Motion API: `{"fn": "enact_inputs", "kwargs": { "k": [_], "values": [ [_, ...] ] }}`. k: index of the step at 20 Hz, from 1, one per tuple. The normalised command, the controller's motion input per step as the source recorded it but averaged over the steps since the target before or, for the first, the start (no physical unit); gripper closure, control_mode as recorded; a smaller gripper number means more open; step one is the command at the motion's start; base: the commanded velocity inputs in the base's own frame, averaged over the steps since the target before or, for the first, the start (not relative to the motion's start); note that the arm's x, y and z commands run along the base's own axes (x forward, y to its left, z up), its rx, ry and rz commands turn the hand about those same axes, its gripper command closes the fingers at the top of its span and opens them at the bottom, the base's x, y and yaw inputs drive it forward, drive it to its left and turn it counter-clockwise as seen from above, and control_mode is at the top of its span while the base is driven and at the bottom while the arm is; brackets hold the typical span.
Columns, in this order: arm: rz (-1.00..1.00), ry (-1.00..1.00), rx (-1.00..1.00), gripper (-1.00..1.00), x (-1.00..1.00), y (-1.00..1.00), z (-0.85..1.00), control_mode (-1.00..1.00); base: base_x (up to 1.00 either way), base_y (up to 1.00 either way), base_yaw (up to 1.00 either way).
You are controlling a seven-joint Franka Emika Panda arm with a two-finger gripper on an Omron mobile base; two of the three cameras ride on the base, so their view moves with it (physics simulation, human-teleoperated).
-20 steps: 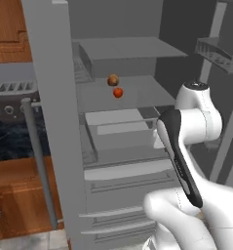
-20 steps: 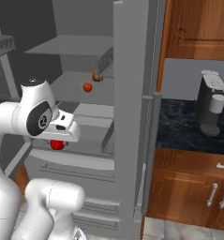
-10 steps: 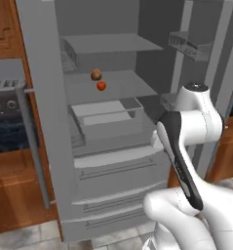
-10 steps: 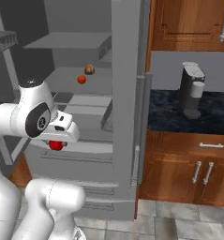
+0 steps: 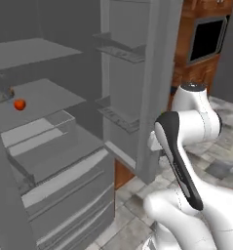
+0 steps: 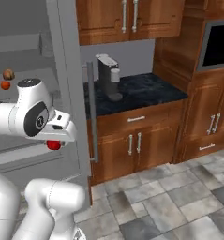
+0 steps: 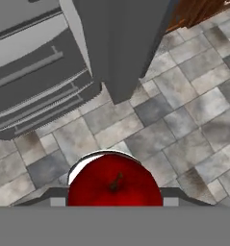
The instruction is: Pick up each apple from the fridge and place one apple on each plate on the dining counter.
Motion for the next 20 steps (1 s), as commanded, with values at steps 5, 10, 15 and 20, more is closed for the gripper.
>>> {"fn": "enact_inputs", "kwargs": {
  "k": [5,10,15,20],
  "values": [
    [0.00,0.00,0.00,1.00,0.00,0.00,0.00,1.00,0.00,-0.33,-0.84],
    [0.00,0.00,0.00,1.00,0.00,0.00,0.00,1.00,0.00,-0.42,-0.85],
    [0.00,0.00,0.00,1.00,0.00,0.00,0.00,1.00,0.01,-0.54,-0.83],
    [0.00,0.00,0.00,1.00,0.00,0.00,0.00,1.00,0.40,-0.59,-0.56]
  ]
}}
